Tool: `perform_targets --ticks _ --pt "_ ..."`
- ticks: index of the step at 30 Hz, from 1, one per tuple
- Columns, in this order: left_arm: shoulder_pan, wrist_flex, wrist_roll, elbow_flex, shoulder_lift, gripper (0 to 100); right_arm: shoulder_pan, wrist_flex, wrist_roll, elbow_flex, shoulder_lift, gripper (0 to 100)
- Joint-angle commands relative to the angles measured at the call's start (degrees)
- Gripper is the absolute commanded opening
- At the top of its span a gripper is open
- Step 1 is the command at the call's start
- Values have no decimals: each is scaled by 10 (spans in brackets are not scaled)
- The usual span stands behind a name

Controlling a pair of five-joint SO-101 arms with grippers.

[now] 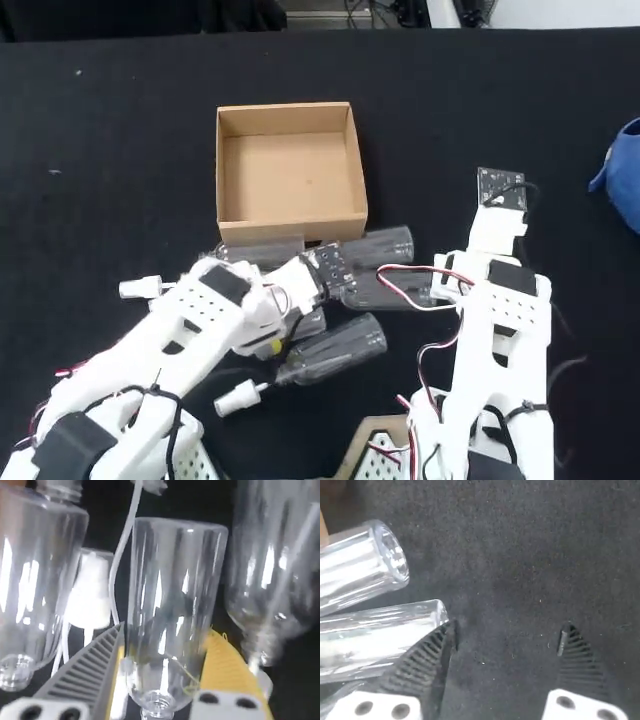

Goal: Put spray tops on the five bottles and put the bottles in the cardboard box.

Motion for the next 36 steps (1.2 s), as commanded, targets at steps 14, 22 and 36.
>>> perform_targets --ticks 14,22,36 --pt "-178 435 -61 -446 -3 43 8 -14 -3 11 -11 296" --pt "-500 367 55 -407 8 43 8 -18 -3 12 -11 294" --pt "-768 9 292 -107 23 118 8 -42 -3 29 -11 293"
